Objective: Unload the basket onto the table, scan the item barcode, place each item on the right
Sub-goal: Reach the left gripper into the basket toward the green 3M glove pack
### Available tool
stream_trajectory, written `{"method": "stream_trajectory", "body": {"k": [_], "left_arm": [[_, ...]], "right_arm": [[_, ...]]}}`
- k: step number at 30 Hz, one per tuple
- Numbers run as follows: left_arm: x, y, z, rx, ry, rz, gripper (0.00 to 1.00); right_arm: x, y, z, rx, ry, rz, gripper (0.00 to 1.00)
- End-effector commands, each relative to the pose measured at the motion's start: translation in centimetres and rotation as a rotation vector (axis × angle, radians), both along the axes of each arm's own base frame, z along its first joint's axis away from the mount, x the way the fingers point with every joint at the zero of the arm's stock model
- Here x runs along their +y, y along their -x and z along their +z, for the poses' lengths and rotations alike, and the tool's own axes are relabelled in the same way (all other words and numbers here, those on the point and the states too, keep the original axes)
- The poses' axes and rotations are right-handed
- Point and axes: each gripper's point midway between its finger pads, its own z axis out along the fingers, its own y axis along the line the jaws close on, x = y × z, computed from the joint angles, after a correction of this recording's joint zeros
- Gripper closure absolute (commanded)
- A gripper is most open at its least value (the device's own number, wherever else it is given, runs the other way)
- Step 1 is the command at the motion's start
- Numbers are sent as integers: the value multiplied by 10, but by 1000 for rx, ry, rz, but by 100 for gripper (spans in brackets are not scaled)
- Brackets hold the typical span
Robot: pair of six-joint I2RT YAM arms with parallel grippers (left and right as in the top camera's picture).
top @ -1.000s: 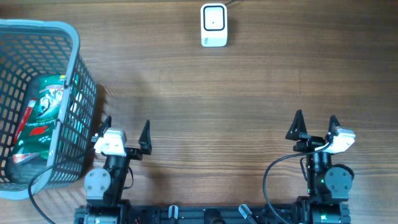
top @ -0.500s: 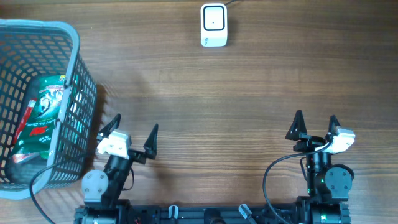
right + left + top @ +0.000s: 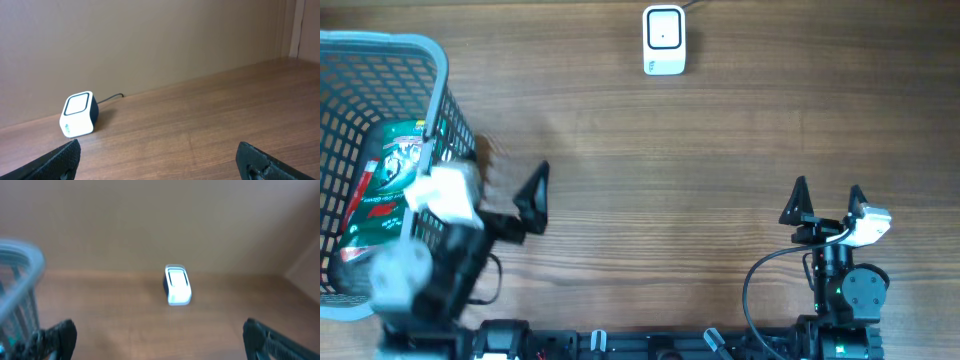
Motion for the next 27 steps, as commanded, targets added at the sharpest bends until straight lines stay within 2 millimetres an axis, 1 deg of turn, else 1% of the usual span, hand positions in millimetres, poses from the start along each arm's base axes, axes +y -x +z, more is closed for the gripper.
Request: {"method": "stream_trajectory", "body": {"k": [1, 2, 3, 4, 6, 7, 9, 11, 12, 13, 14, 16, 18, 19, 21, 23, 24, 25, 26, 27], "left_arm": [[7, -24, 61, 47, 5, 47, 0], [2, -28, 69, 72, 10, 17, 0], [-3, -30, 72, 106, 15, -12, 0], [-6, -32, 69, 146, 18, -28, 0], [-5, -42, 57, 197, 11, -21, 0], [-6, -50, 52, 217, 10, -21, 0], [0, -61, 52, 211, 7, 17, 0], [26, -70, 54, 216, 90, 189, 0], [49, -73, 54, 221, 161, 326, 0], [72, -73, 54, 222, 228, 459, 0], [90, -71, 54, 223, 265, 542, 0], [120, -66, 51, 235, 325, 656, 0], [154, -55, 42, 251, 390, 787, 0], [176, -46, 33, 274, 438, 873, 0], [204, -33, 17, 320, 505, 960, 0], [227, -18, 0, 375, 583, 1018, 0], [233, -14, -4, 388, 605, 1035, 0], [252, -1, -17, 422, 658, 1092, 0], [263, 9, -26, 446, 695, 1142, 0], [269, 15, -33, 465, 722, 1176, 0]], "right_arm": [[3, 0, 2, -9, 17, 13, 0], [3, 0, 2, -9, 17, 13, 0], [3, 0, 2, -9, 17, 13, 0], [3, 0, 2, -9, 17, 13, 0], [3, 0, 2, -9, 17, 13, 0], [3, 0, 2, -9, 17, 13, 0], [3, 0, 2, -9, 17, 13, 0], [3, 0, 2, -9, 17, 13, 0], [3, 0, 2, -9, 17, 13, 0], [3, 0, 2, -9, 17, 13, 0], [3, 0, 2, -9, 17, 13, 0], [3, 0, 2, -9, 17, 13, 0], [3, 0, 2, -9, 17, 13, 0], [3, 0, 2, -9, 17, 13, 0], [3, 0, 2, -9, 17, 13, 0], [3, 0, 2, -9, 17, 13, 0], [3, 0, 2, -9, 17, 13, 0], [3, 0, 2, -9, 17, 13, 0], [3, 0, 2, -9, 17, 13, 0], [3, 0, 2, -9, 17, 13, 0]]}}
